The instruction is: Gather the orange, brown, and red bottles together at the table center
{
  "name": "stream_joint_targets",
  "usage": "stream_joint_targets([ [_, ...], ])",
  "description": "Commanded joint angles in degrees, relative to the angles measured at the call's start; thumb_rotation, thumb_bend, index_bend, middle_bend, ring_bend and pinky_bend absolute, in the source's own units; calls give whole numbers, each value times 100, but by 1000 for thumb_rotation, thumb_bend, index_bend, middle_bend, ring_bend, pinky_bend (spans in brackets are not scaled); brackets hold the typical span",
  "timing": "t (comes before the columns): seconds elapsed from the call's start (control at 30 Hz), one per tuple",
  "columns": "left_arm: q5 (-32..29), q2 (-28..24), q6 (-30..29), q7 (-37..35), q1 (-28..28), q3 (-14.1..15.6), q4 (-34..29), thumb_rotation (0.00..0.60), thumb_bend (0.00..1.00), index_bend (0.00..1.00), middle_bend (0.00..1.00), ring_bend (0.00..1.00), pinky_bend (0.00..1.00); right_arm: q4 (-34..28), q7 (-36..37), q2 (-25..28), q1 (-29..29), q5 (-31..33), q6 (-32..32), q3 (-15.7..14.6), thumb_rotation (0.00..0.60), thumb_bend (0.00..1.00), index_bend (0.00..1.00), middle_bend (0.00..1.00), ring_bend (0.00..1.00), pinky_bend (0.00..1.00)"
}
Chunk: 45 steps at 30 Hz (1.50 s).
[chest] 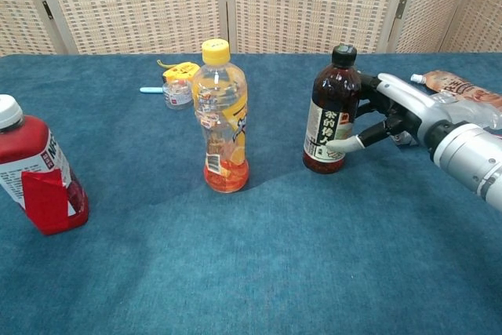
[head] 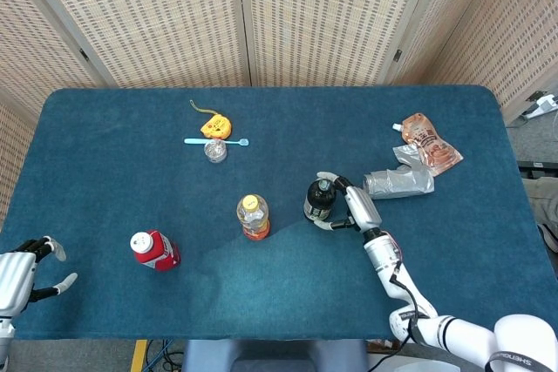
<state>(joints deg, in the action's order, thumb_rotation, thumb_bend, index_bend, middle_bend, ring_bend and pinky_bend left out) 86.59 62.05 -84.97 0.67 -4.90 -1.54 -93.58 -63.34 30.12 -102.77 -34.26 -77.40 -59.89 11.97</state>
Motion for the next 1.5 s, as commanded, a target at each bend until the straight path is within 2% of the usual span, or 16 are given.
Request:
stream_joint_targets([
  [0.03,6,-3,-9,-9,4,1,-3,600,135,550,454,411,611,69,-3,-62,-56,6,62,27,600,0,219,282,174,303],
  [0.27,-5,-12,-15,-21,9,-5,-7,600,135,550,454,411,611,293,-80,-236,-151,44,104,106,600,0,319,397,304,437],
  [0.47,-9,-17,-26,-34,11,-15,-2,600,135,550,454,411,611,396,-78,-317,-185,31,86,132,600,0,400,460,369,495],
  [1.1,-23,-26,-20,-77,17,-18,12,600,135,550,454,411,611,538,114,-603,-460,-135,41,246,600,0,412,470,378,500],
  [1.5,-25,-54,-53,-116,32,-30,8,600,134,550,454,411,611,649,134,-717,-538,-215,37,174,600,0,412,463,378,500],
])
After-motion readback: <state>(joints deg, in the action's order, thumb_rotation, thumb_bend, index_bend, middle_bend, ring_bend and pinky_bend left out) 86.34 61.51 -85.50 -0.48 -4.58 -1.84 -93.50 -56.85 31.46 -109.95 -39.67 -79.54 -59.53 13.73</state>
